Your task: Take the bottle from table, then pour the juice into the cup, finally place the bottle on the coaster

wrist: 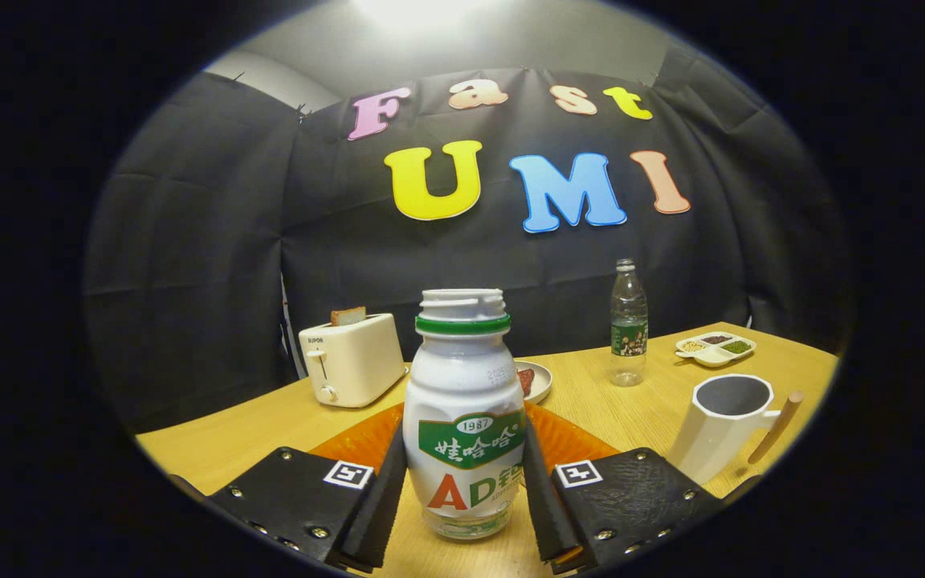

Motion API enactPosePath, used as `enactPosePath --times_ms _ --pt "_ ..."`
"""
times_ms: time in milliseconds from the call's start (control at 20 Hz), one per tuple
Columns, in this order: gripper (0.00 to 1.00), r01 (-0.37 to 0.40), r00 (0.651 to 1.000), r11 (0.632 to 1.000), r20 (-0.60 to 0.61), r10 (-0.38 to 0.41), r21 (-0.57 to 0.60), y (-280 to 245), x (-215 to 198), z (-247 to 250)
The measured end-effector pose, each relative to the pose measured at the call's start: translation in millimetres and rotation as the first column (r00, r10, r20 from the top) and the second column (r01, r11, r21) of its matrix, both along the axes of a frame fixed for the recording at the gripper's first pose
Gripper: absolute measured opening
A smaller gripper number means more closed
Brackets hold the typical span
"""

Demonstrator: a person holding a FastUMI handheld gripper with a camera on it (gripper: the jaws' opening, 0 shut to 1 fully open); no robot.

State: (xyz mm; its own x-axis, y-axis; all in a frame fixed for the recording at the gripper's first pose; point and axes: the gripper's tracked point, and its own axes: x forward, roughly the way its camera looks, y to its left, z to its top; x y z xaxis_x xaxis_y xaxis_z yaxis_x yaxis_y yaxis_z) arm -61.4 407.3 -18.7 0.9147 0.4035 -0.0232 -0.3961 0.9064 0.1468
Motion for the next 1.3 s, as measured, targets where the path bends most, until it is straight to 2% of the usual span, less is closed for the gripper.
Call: enactPosePath --times_ms 300,450,850,1300 --pt "0.68 -0.011 0.998 0.99 -0.054 0.019 0.142 -12.4 2.3 11.4" --pt "0.68 -0.002 0.996 0.97 -0.09 0.024 0.242 -18.3 3.3 16.0" --pt "0.67 0.043 0.983 0.868 -0.175 0.051 0.495 -35.7 7.6 19.5" --pt "0.66 0.064 0.975 0.752 -0.202 0.093 0.657 -46.6 12.6 24.7"
